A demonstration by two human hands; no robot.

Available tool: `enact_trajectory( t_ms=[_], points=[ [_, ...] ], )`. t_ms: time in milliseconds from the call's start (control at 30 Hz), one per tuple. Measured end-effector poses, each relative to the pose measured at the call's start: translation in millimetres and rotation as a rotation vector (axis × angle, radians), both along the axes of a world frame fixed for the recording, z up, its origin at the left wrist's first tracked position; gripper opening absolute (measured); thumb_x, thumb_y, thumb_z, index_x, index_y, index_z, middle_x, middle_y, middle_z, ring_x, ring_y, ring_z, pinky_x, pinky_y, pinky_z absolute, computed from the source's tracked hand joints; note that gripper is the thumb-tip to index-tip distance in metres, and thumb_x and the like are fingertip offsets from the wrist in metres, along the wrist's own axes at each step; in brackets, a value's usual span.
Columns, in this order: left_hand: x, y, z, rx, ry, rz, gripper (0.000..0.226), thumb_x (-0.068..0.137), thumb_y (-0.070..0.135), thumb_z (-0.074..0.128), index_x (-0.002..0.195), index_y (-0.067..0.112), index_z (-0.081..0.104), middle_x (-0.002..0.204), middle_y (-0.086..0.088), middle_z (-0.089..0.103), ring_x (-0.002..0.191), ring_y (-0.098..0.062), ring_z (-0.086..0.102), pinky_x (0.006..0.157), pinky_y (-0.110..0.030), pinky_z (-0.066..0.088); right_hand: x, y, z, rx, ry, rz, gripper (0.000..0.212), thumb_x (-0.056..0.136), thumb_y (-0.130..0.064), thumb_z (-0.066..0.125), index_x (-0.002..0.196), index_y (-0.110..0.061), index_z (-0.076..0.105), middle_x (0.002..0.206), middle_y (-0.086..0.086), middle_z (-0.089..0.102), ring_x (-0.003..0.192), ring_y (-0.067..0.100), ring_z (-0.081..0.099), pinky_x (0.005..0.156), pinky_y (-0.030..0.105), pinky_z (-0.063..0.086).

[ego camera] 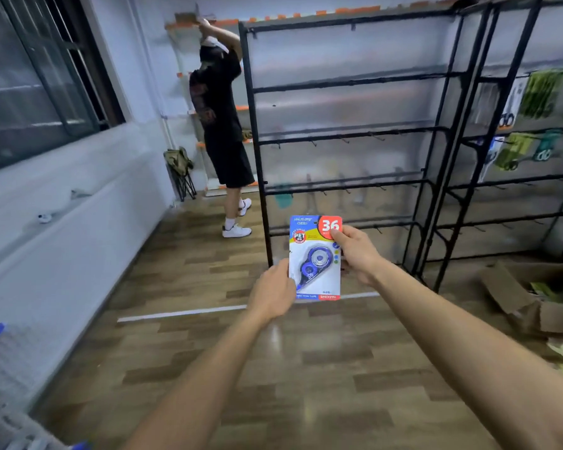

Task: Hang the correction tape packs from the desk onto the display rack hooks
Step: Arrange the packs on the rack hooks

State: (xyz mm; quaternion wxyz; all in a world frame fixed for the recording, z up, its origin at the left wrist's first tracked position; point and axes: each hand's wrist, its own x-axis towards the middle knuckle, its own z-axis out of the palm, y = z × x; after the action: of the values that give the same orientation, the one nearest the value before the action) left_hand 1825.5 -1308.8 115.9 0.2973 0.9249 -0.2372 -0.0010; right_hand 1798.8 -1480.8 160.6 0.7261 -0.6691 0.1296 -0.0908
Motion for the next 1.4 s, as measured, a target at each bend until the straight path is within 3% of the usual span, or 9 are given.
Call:
enact_trajectory(
  t_ms=[133, 267, 433, 633, 767, 867, 1033, 1200, 1400],
  points=[
    [93.1, -49.2, 14.8, -0.16, 0.075, 0.068, 0.033, 0.086, 0.001, 0.037, 0.113, 0.008, 0.054, 0.111, -0.009, 0.063, 0.093, -0.027, 0.054, 0.07, -0.031, 0.038, 101.2, -46.8, 17.8, -0.009, -0.02, 0.03, 0.02, 0.1, -0.02, 0.045, 0.088, -0.013, 0.06, 0.077, 0.0, 0.071, 0.058, 0.008, 0.067, 0.051, 0.021, 0.049],
    [177.5, -85.2, 23.4, -0.215, 0.127, 0.137, 0.024, 0.088, 0.008, 0.04, 0.107, 0.013, 0.053, 0.096, -0.004, 0.063, 0.095, -0.032, 0.055, 0.071, -0.034, 0.039, 193.6, -82.7, 25.1, -0.041, -0.046, 0.052, 0.019, 0.1, -0.019, 0.045, 0.09, -0.011, 0.058, 0.085, 0.007, 0.068, 0.069, 0.016, 0.063, 0.064, 0.027, 0.049],
    [293.3, -125.4, 30.7, -0.453, 0.17, 0.117, 0.02, 0.097, 0.016, 0.039, 0.107, 0.009, 0.056, 0.103, -0.007, 0.065, 0.094, -0.027, 0.06, 0.083, -0.043, 0.048, 309.0, -116.4, 34.8, -0.062, -0.081, 0.059, 0.02, 0.101, -0.023, 0.044, 0.095, -0.01, 0.058, 0.08, 0.0, 0.07, 0.063, 0.009, 0.066, 0.056, 0.024, 0.05],
    [446.6, -160.3, 48.2, -0.556, 0.043, 0.12, 0.021, 0.099, 0.017, 0.043, 0.085, 0.008, 0.056, 0.079, -0.005, 0.061, 0.072, -0.019, 0.051, 0.064, -0.035, 0.039, 453.6, -144.9, 62.4, -0.073, -0.192, -0.008, 0.014, 0.099, -0.008, 0.042, 0.106, -0.008, 0.054, 0.087, 0.006, 0.064, 0.064, 0.013, 0.061, 0.047, 0.019, 0.047],
    [526.2, -178.1, 64.8, -0.654, 0.011, 0.122, 0.026, 0.099, 0.014, 0.045, 0.075, 0.021, 0.051, 0.069, 0.007, 0.055, 0.065, -0.013, 0.047, 0.062, -0.032, 0.036, 540.8, -157.4, 79.2, -0.087, -0.26, -0.064, 0.02, 0.1, -0.011, 0.044, 0.117, -0.001, 0.049, 0.102, 0.013, 0.06, 0.082, 0.021, 0.06, 0.064, 0.028, 0.052],
    [576.5, -191.2, 72.3, -0.685, -0.005, 0.123, 0.028, 0.1, 0.017, 0.045, 0.072, 0.021, 0.048, 0.064, 0.012, 0.052, 0.056, -0.003, 0.043, 0.057, -0.028, 0.034, 595.9, -170.0, 91.0, -0.106, -0.297, -0.11, 0.015, 0.099, -0.018, 0.047, 0.105, -0.006, 0.054, 0.097, 0.011, 0.062, 0.081, 0.019, 0.06, 0.074, 0.035, 0.051],
    [652.7, -219.0, 89.2, -0.811, -0.081, 0.114, 0.028, 0.101, 0.023, 0.046, 0.073, 0.022, 0.051, 0.06, 0.013, 0.056, 0.053, 0.002, 0.047, 0.051, -0.018, 0.037, 681.4, -197.5, 110.4, -0.092, -0.356, -0.057, 0.016, 0.099, -0.022, 0.048, 0.086, -0.013, 0.053, 0.079, 0.003, 0.065, 0.06, 0.005, 0.065, 0.055, 0.022, 0.055],
    [712.8, -247.4, 111.3, -0.865, -0.229, 0.195, 0.03, 0.101, 0.02, 0.043, 0.071, 0.019, 0.047, 0.064, 0.01, 0.053, 0.053, 0.007, 0.051, 0.047, -0.008, 0.036, 753.8, -217.2, 133.3, -0.112, -0.414, -0.026, 0.015, 0.097, -0.026, 0.052, 0.088, -0.015, 0.052, 0.083, 0.004, 0.067, 0.071, 0.013, 0.068, 0.067, 0.032, 0.059],
    [755.5, -260.5, 121.8, -0.919, -0.261, 0.192, 0.027, 0.102, 0.023, 0.042, 0.08, 0.009, 0.047, 0.068, 0.018, 0.062, 0.059, 0.008, 0.058, 0.047, -0.006, 0.038, 803.3, -225.0, 150.6, -0.166, -0.489, -0.015, 0.014, 0.096, -0.029, 0.053, 0.087, -0.018, 0.053, 0.084, -0.001, 0.067, 0.075, 0.012, 0.069, 0.062, 0.023, 0.056]
  ],
)
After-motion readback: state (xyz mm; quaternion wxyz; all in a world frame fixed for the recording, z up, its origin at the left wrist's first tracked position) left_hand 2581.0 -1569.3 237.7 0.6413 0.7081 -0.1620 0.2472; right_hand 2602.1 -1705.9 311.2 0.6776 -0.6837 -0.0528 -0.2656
